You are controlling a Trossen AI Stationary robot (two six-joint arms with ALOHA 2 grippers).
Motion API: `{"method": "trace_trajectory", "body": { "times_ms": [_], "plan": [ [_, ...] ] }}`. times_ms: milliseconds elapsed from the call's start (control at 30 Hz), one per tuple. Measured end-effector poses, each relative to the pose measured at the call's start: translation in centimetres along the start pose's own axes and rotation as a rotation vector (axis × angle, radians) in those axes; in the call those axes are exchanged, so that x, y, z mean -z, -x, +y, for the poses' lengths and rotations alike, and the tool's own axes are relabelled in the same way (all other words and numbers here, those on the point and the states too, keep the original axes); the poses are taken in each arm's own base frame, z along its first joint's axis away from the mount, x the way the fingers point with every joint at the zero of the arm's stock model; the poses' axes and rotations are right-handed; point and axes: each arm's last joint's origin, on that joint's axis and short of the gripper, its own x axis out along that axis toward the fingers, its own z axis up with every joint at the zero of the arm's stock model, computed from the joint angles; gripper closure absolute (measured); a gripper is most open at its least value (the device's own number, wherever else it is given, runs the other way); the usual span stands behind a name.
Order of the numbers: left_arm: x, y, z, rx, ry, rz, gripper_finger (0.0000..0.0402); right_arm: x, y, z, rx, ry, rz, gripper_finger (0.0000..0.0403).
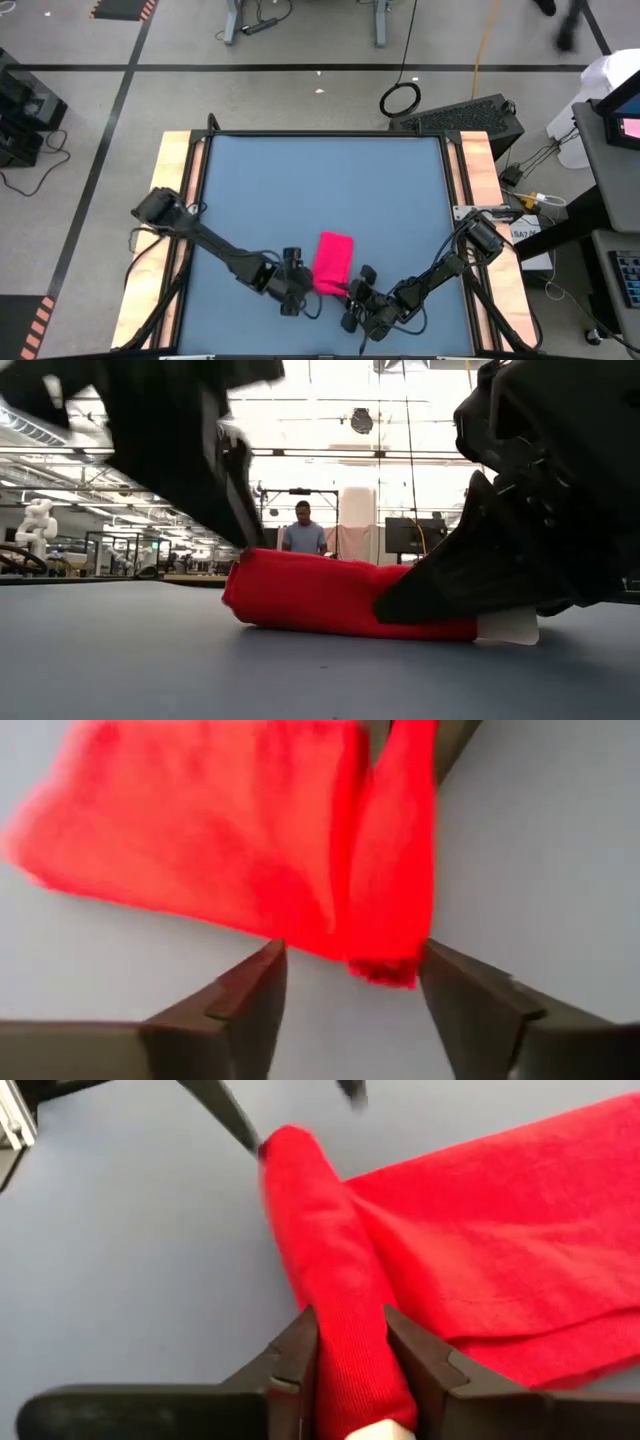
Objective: Roll towel
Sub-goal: Roll the red towel
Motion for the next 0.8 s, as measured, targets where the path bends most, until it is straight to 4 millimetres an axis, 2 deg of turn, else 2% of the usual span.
{"method": "trace_trajectory", "body": {
  "times_ms": [100, 233, 433, 600, 800],
  "plan": [
    [-0.6, 2.1, -1.0, -0.008, -0.018, -0.095, 0.0146, 0.0, 0.0, 0.0, -0.004, -0.034, 0.004, 0.0322],
    [-0.7, 2.8, -3.2, -0.028, -0.138, -0.216, 0.0133, 0.0, 0.0, 0.1, -0.011, -0.065, 0.008, 0.0321],
    [1.1, -0.3, -5.6, -0.069, -0.340, -0.209, 0.0132, 0.0, 0.0, 0.1, -0.015, -0.073, 0.006, 0.0321],
    [2.6, -2.7, -5.7, -0.190, -0.395, -0.159, 0.0147, 0.0, 0.0, 0.1, -0.016, -0.074, 0.006, 0.0321],
    [2.5, -3.2, -5.1, -0.243, -0.392, -0.158, 0.0164, 0.0, 0.0, 0.1, -0.017, -0.074, 0.006, 0.0321]
  ]
}}
